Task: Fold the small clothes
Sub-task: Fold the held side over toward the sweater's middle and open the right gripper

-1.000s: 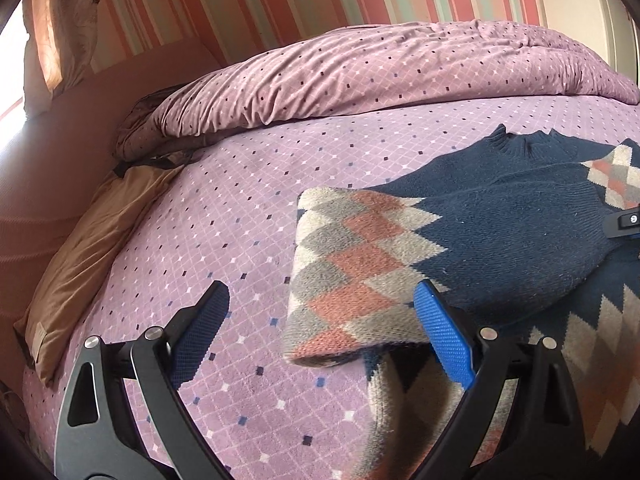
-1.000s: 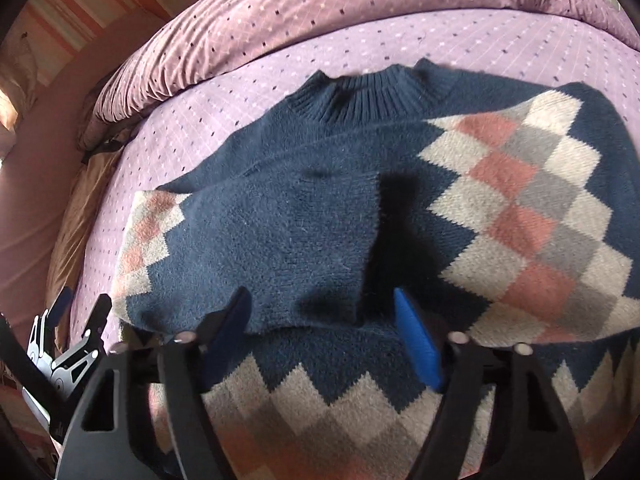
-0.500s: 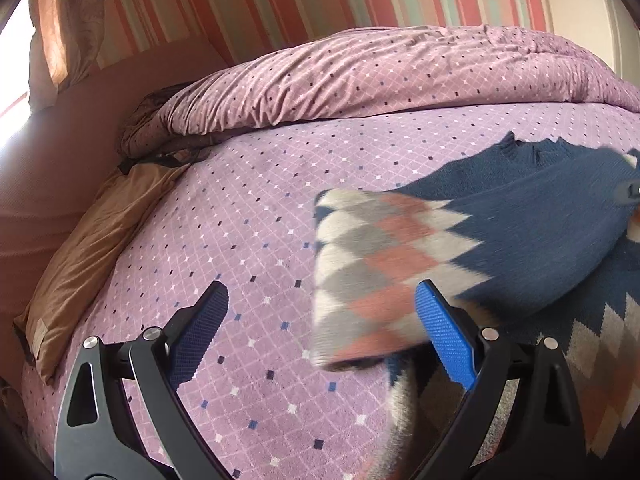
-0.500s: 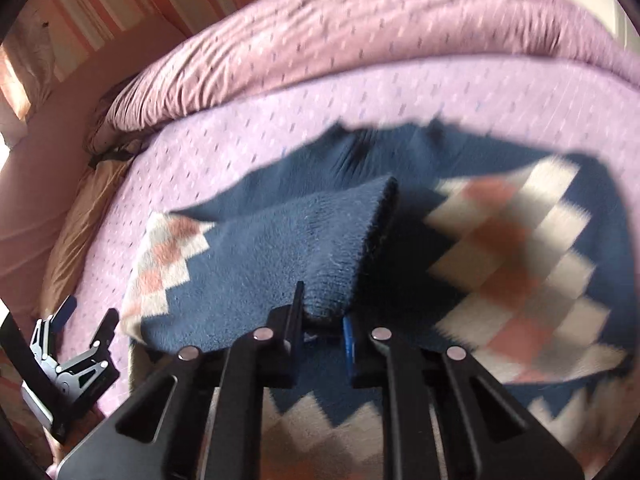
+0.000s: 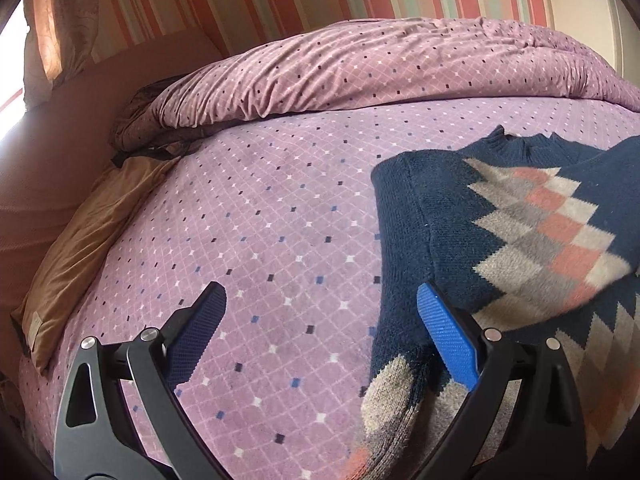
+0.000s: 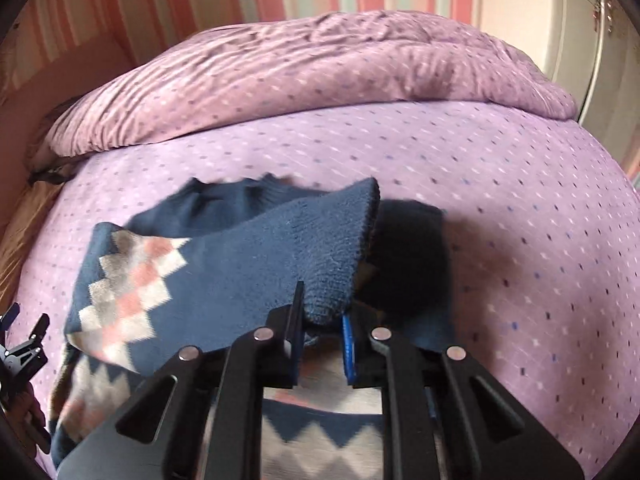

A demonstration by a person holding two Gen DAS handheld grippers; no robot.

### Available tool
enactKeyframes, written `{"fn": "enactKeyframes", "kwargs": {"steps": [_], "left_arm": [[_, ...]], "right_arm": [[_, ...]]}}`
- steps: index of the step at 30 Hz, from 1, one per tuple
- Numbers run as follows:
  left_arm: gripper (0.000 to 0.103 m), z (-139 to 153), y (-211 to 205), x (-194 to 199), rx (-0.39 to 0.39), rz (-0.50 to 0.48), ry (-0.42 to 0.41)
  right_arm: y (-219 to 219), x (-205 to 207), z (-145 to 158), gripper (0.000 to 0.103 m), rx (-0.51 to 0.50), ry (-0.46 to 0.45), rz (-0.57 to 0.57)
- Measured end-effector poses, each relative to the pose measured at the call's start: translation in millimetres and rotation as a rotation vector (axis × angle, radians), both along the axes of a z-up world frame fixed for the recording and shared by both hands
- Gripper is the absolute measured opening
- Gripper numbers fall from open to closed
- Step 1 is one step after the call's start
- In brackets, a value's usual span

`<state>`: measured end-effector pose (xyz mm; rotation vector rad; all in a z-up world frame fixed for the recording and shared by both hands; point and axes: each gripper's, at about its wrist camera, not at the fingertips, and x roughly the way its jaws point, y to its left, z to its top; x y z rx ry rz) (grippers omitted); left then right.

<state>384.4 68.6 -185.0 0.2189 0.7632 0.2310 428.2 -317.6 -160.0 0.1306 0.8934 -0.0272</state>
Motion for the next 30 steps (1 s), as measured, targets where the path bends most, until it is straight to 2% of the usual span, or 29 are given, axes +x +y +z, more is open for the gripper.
{"fn": "enactKeyframes", "kwargs": {"steps": [6, 8, 10, 14, 17, 18, 19, 20, 21, 24, 30], "left_arm": [[0.096, -8, -2, 5, 0.002, 0.021, 0.026], [0.096, -10, -2, 5, 0.001, 0.026, 0.026], [0.096, -11, -2, 4, 0.000, 0.023, 0.025], [0.100, -12, -1, -1, -0.010, 0.019, 0.011], [0.100, -17, 1, -1, -0.004, 0.028, 0.025], [0.100, -21, 2, -1, 0.002, 0.035, 0.035], [0.100, -24, 3, -1, 0.004, 0.040, 0.042], [0.100, -26, 4, 0, 0.008, 0.046, 0.049], [0.100, -30, 5, 0, 0.011, 0.051, 0.059], [0.100, -32, 11, -2, -0.008, 0.054, 0.064], [0.100, -17, 15, -21, -0.058, 0.019, 0.024]], "right_arm": [[-14, 5, -46, 0.017, -0.016, 0.086, -0.001], [-15, 0, -59, 0.021, -0.030, 0.106, -0.007], [-15, -5, -68, 0.032, -0.073, 0.105, -0.017], [-13, -9, -70, 0.048, -0.149, 0.086, -0.013], [2, -11, -72, 0.054, -0.289, 0.072, 0.037], [9, -13, -73, 0.061, -0.370, 0.057, 0.064], [14, -14, -73, 0.078, -0.438, 0.044, 0.068], [16, -16, -74, 0.083, -0.505, 0.031, 0.058], [16, -18, -74, 0.084, -0.533, 0.019, 0.054], [4, -20, -72, 0.084, -0.452, 0.042, 0.032], [-2, -29, -64, 0.087, -0.429, 0.064, 0.023]]}}
